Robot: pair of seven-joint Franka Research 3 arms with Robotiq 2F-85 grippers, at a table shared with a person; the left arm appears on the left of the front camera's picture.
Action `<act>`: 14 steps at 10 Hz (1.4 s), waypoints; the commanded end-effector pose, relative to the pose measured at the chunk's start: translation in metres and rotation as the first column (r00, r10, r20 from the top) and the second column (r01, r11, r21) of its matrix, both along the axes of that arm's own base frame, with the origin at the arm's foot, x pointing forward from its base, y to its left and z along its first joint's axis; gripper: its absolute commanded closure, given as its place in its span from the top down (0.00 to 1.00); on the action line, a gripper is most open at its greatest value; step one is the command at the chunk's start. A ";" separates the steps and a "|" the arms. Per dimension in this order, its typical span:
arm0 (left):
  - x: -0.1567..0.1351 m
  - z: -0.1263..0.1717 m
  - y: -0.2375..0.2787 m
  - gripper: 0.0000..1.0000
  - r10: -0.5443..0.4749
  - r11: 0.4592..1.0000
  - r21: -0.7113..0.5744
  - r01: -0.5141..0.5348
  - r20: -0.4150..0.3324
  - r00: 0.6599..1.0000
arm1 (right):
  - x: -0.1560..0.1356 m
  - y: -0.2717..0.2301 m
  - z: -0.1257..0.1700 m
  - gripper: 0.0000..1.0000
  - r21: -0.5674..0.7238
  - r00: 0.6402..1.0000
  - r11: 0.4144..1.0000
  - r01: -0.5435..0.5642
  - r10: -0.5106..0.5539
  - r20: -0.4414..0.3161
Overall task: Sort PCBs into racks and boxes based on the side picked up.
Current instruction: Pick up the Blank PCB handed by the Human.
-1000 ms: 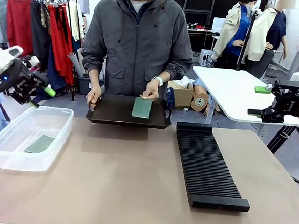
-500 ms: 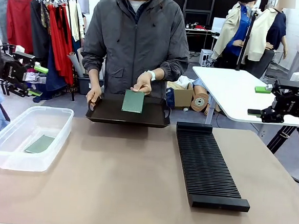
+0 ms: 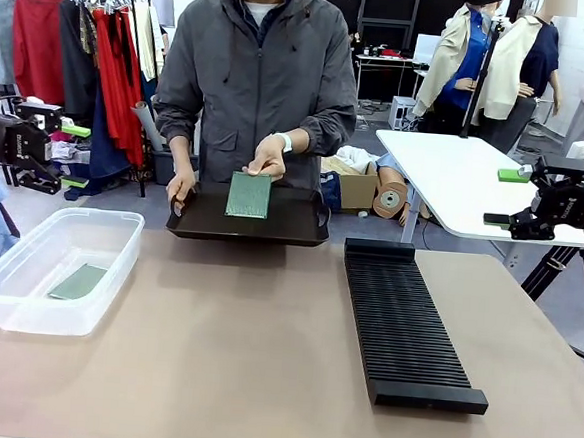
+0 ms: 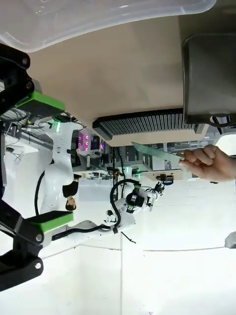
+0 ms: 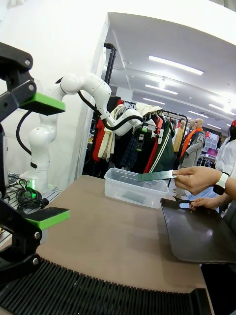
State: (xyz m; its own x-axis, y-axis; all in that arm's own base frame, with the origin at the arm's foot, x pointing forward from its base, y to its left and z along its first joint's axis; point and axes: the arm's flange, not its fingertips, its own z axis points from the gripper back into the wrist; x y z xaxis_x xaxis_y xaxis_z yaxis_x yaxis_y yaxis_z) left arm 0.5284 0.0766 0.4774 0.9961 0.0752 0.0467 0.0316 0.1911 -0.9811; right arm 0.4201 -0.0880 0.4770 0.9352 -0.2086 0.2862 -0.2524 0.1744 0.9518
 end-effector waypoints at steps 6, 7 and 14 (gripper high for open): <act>0.001 0.000 0.000 1.00 0.003 1.000 0.001 -0.003 -0.021 1.000 | -0.001 -0.001 0.003 1.00 -0.004 1.000 1.000 -0.011 0.011 -0.004; 0.001 0.000 0.000 1.00 0.003 1.000 0.001 -0.003 -0.021 1.000 | -0.001 -0.001 0.003 1.00 -0.004 1.000 1.000 -0.011 0.011 -0.004; 0.014 -0.025 -0.021 1.00 -0.034 0.998 -0.052 0.039 0.083 0.996 | -0.001 -0.001 0.003 1.00 -0.004 1.000 1.000 -0.011 0.011 -0.004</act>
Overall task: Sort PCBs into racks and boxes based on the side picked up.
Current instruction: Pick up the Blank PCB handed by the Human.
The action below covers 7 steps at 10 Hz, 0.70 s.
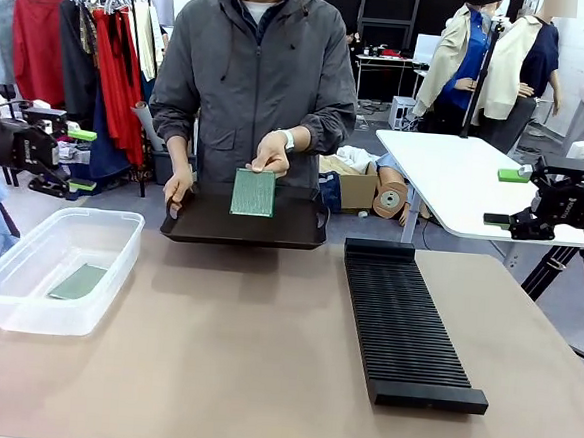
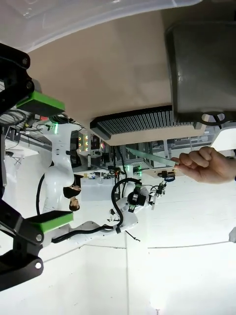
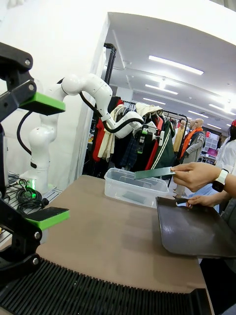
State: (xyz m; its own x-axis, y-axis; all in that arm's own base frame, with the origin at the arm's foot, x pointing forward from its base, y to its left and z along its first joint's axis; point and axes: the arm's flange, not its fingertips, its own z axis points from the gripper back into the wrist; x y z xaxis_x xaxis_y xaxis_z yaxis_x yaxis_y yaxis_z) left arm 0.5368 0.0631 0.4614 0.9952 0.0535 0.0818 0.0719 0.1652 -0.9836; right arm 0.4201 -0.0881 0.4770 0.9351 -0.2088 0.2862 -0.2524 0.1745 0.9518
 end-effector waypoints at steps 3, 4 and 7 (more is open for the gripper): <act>0.019 -0.030 -0.038 1.00 -0.061 0.998 -0.026 0.064 0.106 0.993 | -0.001 -0.001 0.003 1.00 -0.004 1.000 1.000 -0.011 0.011 -0.004; 0.024 -0.036 -0.050 1.00 -0.080 0.996 -0.030 0.084 0.135 0.988 | -0.001 -0.001 0.003 1.00 -0.004 1.000 1.000 -0.011 0.011 -0.004; 0.038 -0.050 -0.088 1.00 -0.159 0.980 -0.089 0.179 0.193 0.968 | -0.001 -0.001 0.003 1.00 -0.004 1.000 1.000 -0.011 0.011 -0.004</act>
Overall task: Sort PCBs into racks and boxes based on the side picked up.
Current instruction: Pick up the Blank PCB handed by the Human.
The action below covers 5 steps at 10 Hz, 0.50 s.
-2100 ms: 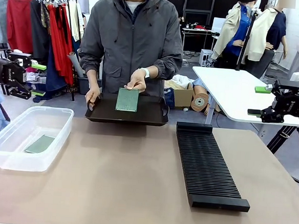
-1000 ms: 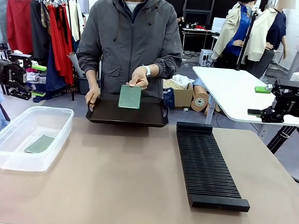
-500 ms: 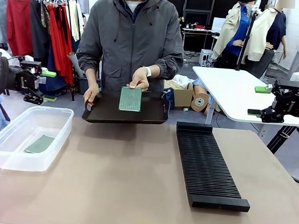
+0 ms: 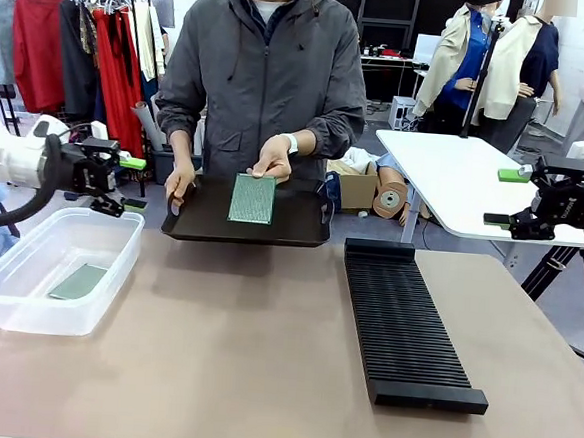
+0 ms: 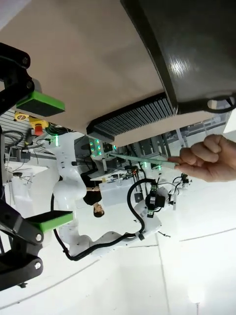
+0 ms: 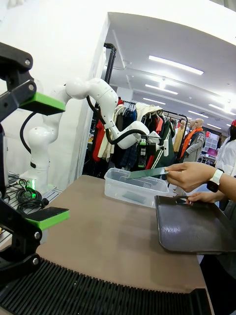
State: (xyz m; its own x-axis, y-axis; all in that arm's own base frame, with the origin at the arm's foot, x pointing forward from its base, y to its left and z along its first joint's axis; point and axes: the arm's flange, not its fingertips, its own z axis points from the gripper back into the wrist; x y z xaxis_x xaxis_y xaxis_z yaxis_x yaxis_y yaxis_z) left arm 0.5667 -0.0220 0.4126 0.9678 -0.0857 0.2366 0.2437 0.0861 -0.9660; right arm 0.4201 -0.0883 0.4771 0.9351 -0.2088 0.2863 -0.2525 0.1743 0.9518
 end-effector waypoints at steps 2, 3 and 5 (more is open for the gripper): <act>0.011 -0.014 -0.027 1.00 -0.016 0.995 -0.096 0.022 0.069 0.998 | -0.001 -0.001 0.003 1.00 -0.004 1.000 1.000 -0.011 0.011 -0.004; 0.008 -0.020 -0.038 1.00 -0.038 0.993 -0.105 0.044 0.062 0.997 | -0.001 -0.001 0.003 1.00 -0.004 1.000 1.000 -0.011 0.011 -0.004; -0.004 -0.034 -0.057 1.00 -0.028 0.993 -0.111 0.035 0.069 0.997 | -0.001 -0.001 0.003 1.00 -0.004 1.000 1.000 -0.011 0.011 -0.004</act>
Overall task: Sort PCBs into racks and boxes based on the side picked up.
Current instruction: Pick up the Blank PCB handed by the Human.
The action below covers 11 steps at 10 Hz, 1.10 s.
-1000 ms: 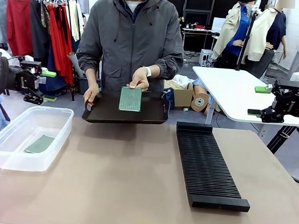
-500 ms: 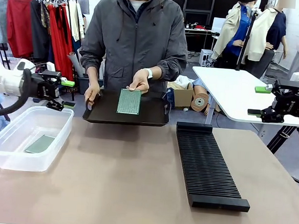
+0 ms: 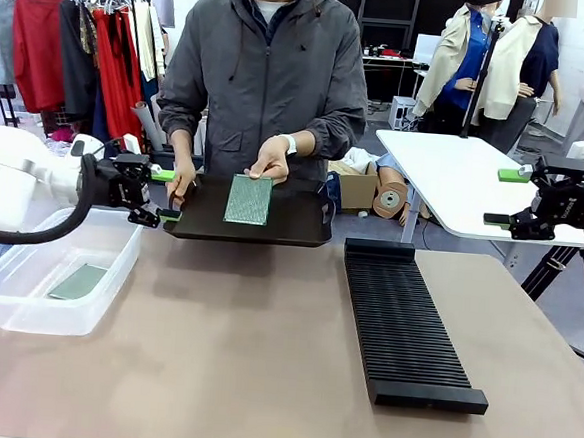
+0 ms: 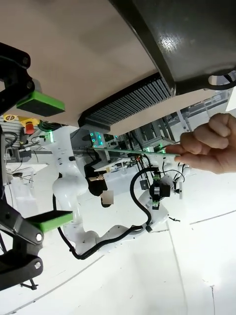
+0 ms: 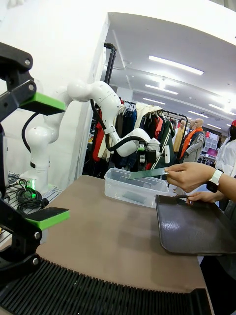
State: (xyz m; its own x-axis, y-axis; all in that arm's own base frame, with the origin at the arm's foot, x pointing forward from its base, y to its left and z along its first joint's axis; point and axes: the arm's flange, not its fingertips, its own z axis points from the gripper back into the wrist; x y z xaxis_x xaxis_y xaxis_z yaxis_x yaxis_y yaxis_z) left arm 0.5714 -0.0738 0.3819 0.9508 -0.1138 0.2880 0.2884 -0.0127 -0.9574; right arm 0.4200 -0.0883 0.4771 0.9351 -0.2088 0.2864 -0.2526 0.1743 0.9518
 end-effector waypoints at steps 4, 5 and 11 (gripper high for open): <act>-0.024 -0.015 -0.045 1.00 0.112 0.993 -0.031 -0.111 0.023 0.993 | -0.001 -0.001 0.003 1.00 -0.004 1.000 1.000 -0.011 0.011 -0.004; -0.024 -0.017 -0.056 1.00 0.134 0.991 -0.033 -0.133 0.023 0.991 | -0.001 -0.001 0.003 1.00 -0.004 1.000 1.000 -0.011 0.011 -0.004; -0.017 -0.014 -0.112 1.00 0.098 0.993 -0.074 -0.090 0.126 0.987 | -0.001 -0.001 0.003 1.00 -0.004 1.000 1.000 -0.011 0.011 -0.004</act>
State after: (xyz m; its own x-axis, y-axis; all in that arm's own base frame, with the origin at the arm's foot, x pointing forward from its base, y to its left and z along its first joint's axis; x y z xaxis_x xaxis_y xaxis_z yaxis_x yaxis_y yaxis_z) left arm 0.5497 -0.1830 0.3695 0.9247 -0.0299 0.3795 0.3791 -0.0181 -0.9252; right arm 0.4200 -0.0883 0.4771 0.9352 -0.2085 0.2863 -0.2526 0.1741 0.9518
